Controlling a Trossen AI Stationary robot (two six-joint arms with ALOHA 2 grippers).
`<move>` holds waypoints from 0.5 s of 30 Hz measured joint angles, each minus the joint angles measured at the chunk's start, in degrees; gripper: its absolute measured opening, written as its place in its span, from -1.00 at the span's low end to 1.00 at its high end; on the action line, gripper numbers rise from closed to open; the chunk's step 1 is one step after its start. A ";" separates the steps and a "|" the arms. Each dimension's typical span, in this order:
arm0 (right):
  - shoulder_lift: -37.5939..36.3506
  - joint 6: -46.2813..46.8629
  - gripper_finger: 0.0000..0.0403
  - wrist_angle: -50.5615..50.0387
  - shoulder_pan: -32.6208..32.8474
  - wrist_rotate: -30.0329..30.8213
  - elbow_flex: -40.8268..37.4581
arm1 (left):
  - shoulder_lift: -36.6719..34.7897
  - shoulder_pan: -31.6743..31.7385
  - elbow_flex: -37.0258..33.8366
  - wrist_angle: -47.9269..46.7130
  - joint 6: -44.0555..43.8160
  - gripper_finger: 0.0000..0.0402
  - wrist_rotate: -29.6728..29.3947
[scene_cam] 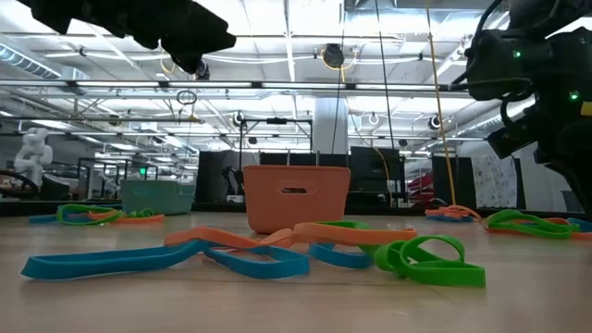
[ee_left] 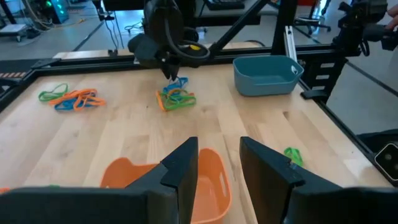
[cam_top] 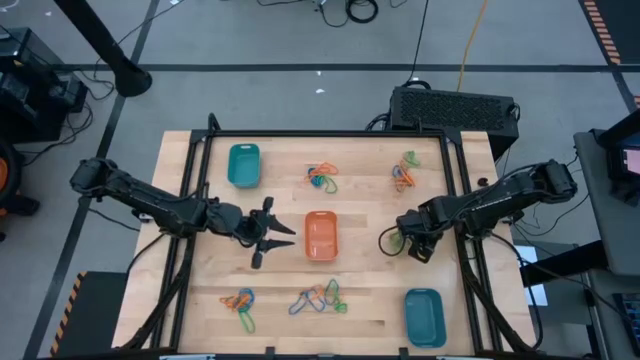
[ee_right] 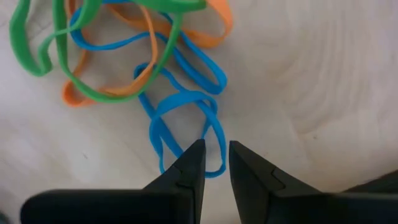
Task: Sort rubber bands into baskets
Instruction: Put the blue rubber band into the blue bin
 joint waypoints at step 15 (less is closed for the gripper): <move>0.00 1.41 -0.75 3.56 0.00 -1.32 -4.00 | 0.00 0.00 0.00 -0.09 0.02 -0.36 0.04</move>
